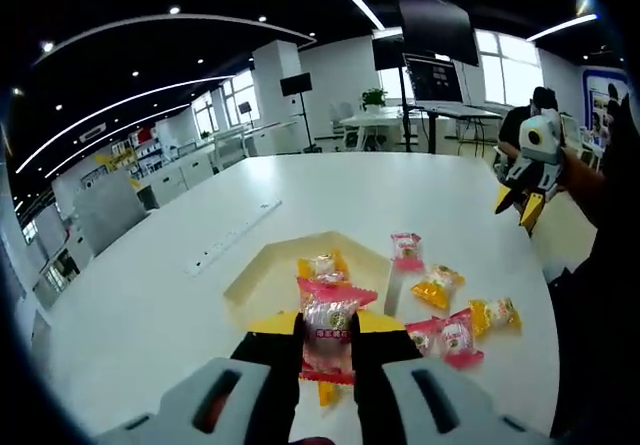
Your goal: Pick up the marshmallows scattered on the table and place them into the bowl on the table
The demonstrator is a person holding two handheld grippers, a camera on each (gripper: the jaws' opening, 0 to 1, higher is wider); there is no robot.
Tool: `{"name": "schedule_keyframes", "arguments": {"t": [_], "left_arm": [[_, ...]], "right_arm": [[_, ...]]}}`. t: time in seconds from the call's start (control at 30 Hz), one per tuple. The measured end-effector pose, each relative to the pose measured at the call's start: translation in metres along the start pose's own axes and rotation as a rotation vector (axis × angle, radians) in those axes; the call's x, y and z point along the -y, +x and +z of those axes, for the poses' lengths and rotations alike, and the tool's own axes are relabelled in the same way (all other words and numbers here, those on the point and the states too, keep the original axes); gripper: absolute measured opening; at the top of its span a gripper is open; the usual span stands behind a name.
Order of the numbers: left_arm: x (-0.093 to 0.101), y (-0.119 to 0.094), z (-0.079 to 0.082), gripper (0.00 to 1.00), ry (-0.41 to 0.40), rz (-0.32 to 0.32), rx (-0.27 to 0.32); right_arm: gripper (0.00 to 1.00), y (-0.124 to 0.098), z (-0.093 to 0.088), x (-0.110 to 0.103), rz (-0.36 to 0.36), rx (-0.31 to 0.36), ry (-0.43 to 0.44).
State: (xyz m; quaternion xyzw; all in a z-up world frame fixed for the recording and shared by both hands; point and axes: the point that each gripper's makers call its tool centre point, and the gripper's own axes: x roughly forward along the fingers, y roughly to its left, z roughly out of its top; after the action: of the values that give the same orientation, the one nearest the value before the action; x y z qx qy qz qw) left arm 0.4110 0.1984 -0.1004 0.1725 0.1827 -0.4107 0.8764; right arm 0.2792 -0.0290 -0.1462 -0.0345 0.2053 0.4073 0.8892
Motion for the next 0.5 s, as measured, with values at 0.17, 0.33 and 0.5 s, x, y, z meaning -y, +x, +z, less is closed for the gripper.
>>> {"name": "schedule_keyframes", "arguments": {"t": [0.17, 0.33, 0.5], "left_arm": [[-0.004, 0.004, 0.004, 0.20, -0.020, 0.012, 0.011], [-0.005, 0.008, 0.004, 0.20, -0.029, 0.021, 0.013], [-0.013, 0.014, 0.005, 0.20, -0.035, 0.030, 0.009]], "right_arm": [[0.28, 0.000, -0.001, 0.001, 0.000, -0.001, 0.001], [0.28, -0.001, -0.001, 0.001, -0.001, -0.001, 0.001], [0.28, 0.000, -0.002, 0.001, 0.002, -0.003, 0.002]]}}
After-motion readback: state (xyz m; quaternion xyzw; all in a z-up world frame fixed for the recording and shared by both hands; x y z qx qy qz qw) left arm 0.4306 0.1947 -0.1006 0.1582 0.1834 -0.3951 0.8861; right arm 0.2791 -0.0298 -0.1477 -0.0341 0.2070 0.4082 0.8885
